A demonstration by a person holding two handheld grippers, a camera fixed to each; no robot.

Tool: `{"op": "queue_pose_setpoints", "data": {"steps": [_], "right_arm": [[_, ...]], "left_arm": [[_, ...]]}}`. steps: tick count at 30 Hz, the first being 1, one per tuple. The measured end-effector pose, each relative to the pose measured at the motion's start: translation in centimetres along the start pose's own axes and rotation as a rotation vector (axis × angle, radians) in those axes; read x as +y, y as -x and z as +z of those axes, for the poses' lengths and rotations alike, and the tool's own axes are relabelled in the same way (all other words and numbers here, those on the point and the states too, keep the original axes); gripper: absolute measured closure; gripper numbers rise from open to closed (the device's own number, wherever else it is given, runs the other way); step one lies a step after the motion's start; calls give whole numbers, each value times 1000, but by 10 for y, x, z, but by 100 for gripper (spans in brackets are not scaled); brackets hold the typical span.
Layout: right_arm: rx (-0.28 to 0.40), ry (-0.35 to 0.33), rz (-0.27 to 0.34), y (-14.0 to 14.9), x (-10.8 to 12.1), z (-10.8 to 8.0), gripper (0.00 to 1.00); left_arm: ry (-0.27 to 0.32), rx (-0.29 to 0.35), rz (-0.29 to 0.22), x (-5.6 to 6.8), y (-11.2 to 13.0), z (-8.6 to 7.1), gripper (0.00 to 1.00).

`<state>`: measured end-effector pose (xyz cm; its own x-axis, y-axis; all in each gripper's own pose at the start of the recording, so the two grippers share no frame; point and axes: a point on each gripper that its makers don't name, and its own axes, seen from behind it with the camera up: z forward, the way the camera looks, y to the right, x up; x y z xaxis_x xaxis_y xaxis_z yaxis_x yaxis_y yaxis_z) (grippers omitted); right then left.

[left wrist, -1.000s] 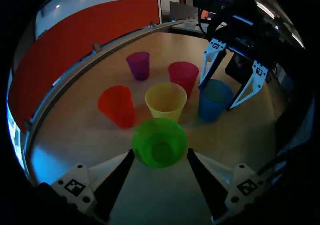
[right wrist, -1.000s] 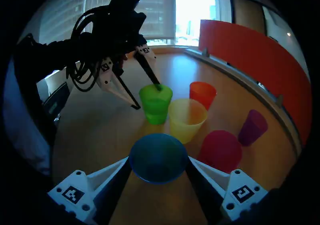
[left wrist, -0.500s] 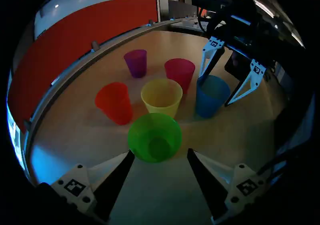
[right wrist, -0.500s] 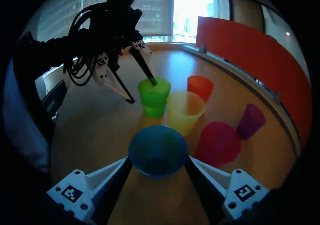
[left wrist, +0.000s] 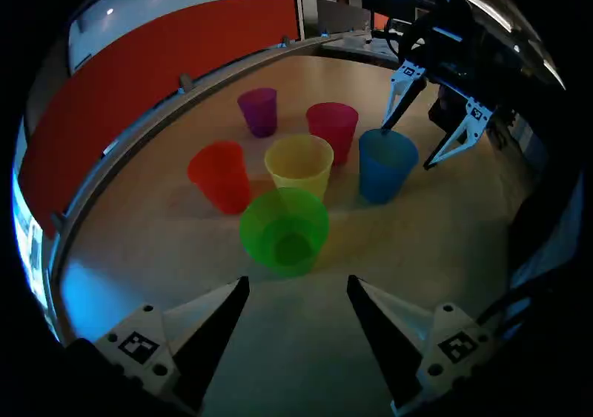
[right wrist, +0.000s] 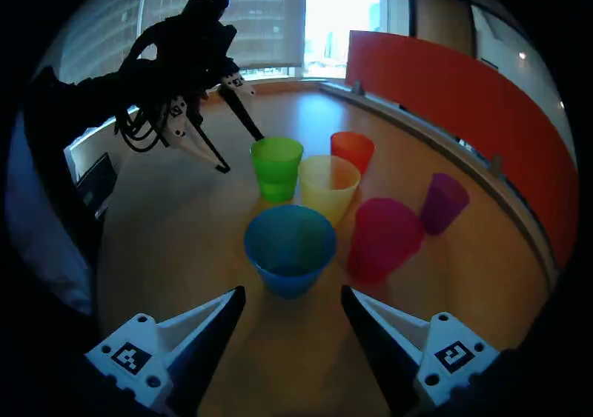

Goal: Pour water

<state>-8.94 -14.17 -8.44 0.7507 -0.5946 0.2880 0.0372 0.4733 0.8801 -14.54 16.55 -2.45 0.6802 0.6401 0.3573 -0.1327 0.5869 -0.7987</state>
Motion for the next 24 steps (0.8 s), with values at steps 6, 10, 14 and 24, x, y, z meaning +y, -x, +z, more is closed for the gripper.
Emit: {"op": "queue_pose_setpoints", "data": {"steps": [6, 10, 14, 24], "right_arm": [[22, 47, 30, 5, 0, -19, 0], [43, 95, 51, 6, 4, -32, 0], [82, 149, 80, 2, 8, -46, 0], [238, 327, 150, -23, 26, -86, 0]], "left_arm": [[-34, 42, -38, -2, 3, -16, 2], [-71, 86, -62, -3, 2, -29, 2], [-112, 145, -88, -2, -1, -43, 2], [-302, 366, -201, -28, -26, -93, 2]]}}
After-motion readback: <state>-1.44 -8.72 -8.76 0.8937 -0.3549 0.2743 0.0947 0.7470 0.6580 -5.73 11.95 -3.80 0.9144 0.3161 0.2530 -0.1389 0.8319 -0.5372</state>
